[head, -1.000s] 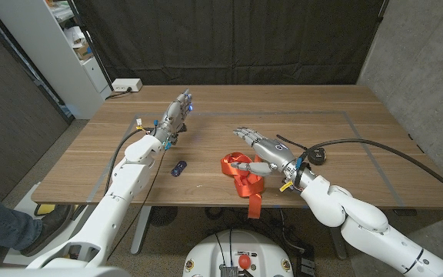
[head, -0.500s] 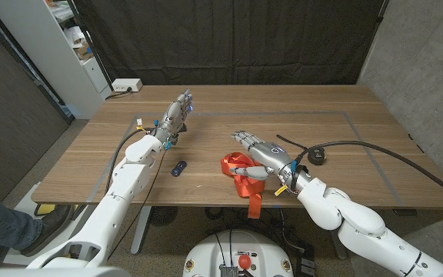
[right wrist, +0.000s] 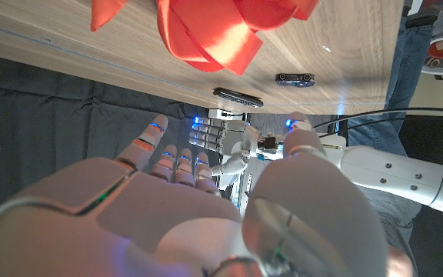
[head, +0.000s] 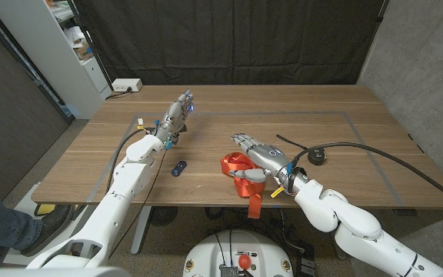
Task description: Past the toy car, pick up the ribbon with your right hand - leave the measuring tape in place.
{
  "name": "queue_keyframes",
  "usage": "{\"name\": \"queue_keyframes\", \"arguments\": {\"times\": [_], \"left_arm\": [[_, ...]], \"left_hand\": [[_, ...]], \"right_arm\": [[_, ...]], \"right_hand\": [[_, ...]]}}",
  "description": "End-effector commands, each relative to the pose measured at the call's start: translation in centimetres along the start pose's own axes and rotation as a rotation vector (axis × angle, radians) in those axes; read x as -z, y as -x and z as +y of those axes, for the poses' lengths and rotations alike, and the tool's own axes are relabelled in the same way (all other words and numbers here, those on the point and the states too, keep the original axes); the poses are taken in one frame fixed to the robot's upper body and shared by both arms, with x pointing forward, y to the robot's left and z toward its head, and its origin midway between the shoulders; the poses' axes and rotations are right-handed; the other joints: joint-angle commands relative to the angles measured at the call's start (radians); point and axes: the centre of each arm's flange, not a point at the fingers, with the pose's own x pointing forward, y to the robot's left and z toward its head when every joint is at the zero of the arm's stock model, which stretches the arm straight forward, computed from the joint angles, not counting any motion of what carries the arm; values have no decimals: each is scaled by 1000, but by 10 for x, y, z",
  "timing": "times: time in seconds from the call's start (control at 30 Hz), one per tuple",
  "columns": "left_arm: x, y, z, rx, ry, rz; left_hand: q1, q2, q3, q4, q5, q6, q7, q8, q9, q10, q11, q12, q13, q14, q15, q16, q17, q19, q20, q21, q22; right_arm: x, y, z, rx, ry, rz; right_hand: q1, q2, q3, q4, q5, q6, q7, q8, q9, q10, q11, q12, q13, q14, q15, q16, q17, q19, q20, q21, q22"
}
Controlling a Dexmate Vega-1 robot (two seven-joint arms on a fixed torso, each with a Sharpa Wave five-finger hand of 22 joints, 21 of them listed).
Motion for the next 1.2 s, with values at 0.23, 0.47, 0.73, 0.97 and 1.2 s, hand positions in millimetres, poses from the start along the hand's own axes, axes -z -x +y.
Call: {"name": "queue_keyframes", "arguments": {"times": [0.23, 0.47, 0.73, 0.97, 1.2], "left_arm": [[3, -4, 0, 2, 4, 6], [3, -6, -1, 5, 5, 9], [2, -11, -4, 14, 6, 14], [4, -11, -8, 20, 5, 23], [3, -9, -12, 22, 1, 25]], "left_hand": [[4, 12, 1, -7, -1, 4, 1, 6, 3, -6, 6, 3, 1, -29, 6, 5, 4, -85, 2, 5, 1], [4, 13, 1, -7, -1, 6, 2, 6, 3, -6, 3, 3, 1, -30, 6, 5, 4, -85, 2, 5, 1], [4, 14, 1, -8, -1, 6, 3, 6, 4, -6, 3, 3, 1, -30, 6, 5, 4, -86, 2, 4, 1], [4, 14, 1, -9, -1, 7, 2, 6, 4, -6, 3, 3, 1, -30, 6, 4, 4, -86, 2, 4, 1], [3, 15, 0, -10, -1, 7, 2, 5, 4, -7, 3, 2, 1, -31, 6, 4, 4, -87, 5, 4, 1]], "right_arm": [[-4, -4, 9, -52, 25, 12], [-1, -6, 10, -60, 29, 21], [1, -6, 15, -86, 60, 31], [1, -7, 18, -121, 73, 40], [2, -7, 18, -140, 78, 52]], "right_hand": [[7, -15, -6, 3, 13, -9, 0, 8, 2, -12, -3, 0, 4, -1, 23, 4, 4, -3, 6, 2, 1], [8, -16, -6, 4, 17, -9, -1, 9, 2, -12, -3, 3, 4, 0, 25, 6, 4, -2, 8, 3, 1], [10, -16, -7, 5, 22, -11, -3, 10, 2, -15, -6, 3, 4, 0, 25, 7, 5, -2, 9, 4, 1], [13, -15, -7, 5, 25, -11, -4, 11, 2, -16, -7, 4, 4, -1, 25, 8, 5, -3, 10, 4, 1], [16, -14, -6, 6, 30, -10, -6, 13, 2, -19, -6, 5, 4, -3, 27, 8, 5, -4, 14, 5, 1]]}}
